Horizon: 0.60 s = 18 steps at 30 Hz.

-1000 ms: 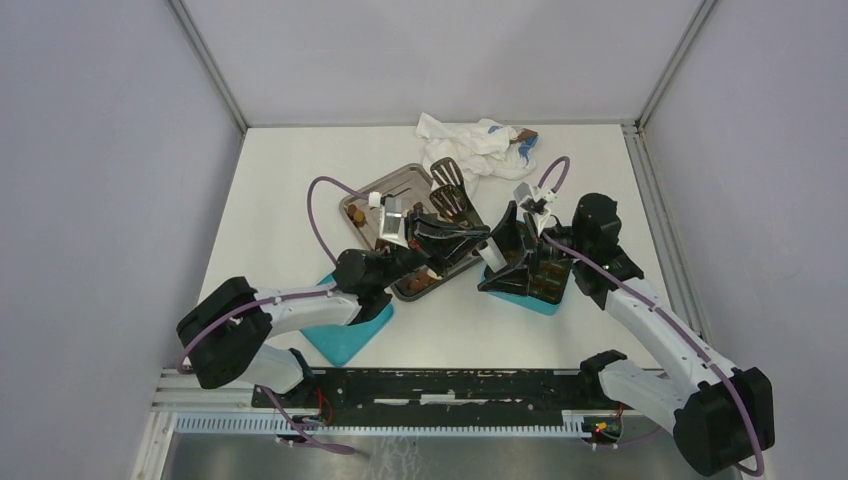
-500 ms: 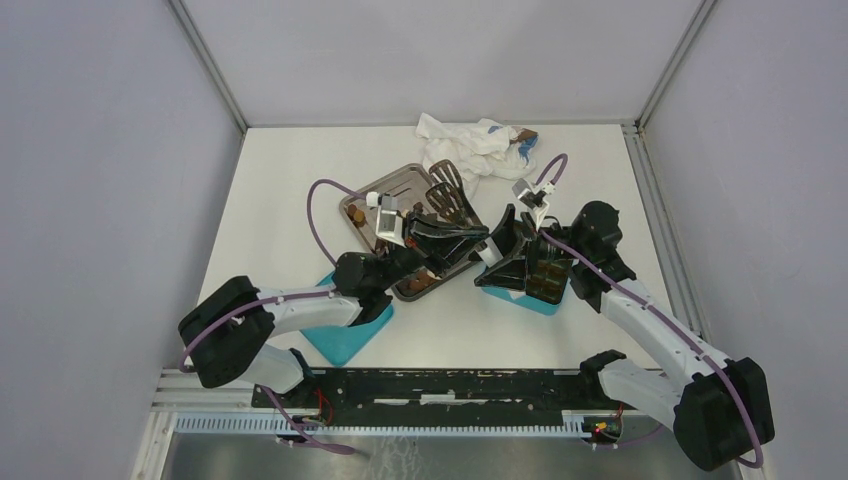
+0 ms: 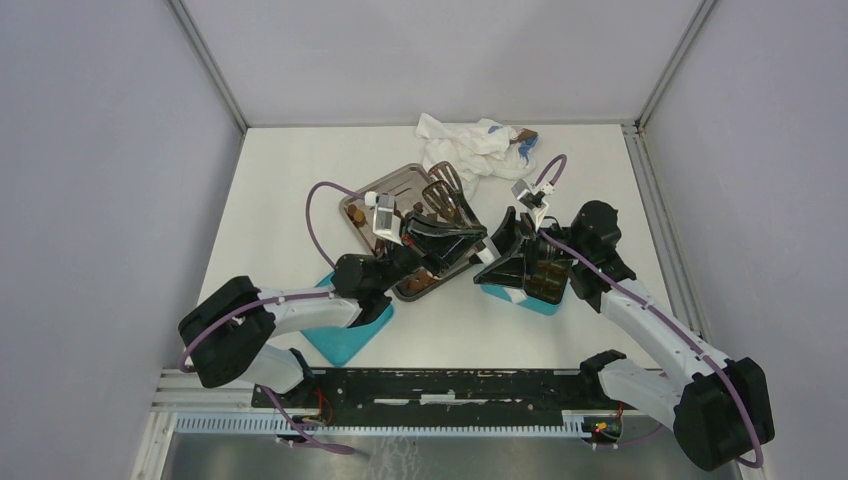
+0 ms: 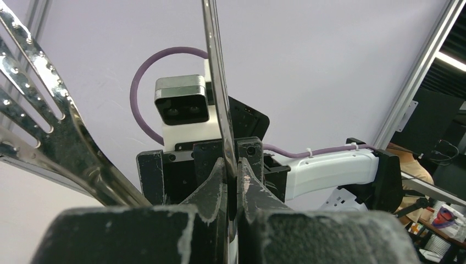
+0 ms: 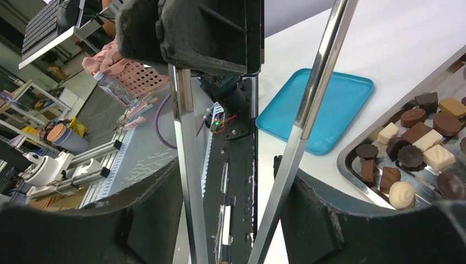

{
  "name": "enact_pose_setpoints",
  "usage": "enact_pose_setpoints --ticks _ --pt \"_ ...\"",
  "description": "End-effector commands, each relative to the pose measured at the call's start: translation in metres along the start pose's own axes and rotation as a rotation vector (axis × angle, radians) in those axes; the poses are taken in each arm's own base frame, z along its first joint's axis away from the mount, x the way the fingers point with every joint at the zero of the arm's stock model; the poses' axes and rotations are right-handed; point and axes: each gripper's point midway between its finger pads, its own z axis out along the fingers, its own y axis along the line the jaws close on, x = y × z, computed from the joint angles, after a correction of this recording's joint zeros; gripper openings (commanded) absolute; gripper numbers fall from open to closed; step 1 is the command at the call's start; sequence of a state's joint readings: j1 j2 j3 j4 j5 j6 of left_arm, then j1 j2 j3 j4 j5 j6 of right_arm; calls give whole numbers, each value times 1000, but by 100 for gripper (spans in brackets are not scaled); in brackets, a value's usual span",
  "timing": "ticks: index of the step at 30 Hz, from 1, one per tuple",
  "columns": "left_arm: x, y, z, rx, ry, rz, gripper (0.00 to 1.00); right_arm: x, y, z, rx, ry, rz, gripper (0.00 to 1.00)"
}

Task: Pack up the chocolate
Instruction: Pick up the clamp from the center of the board.

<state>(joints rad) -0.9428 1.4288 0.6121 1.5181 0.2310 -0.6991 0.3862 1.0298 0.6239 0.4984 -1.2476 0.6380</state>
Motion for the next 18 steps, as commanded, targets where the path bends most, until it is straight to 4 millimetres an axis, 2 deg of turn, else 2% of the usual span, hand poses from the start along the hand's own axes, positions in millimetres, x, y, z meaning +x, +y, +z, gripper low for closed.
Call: enact_pose_setpoints --ticks 1,18 --pt "-45 -18 -1 71 -194 49 2 -6 7 2 -24 -5 -60 64" --pt "-48 -10 -4 26 -219 53 2 -2 7 1 -24 -19 -49 59"
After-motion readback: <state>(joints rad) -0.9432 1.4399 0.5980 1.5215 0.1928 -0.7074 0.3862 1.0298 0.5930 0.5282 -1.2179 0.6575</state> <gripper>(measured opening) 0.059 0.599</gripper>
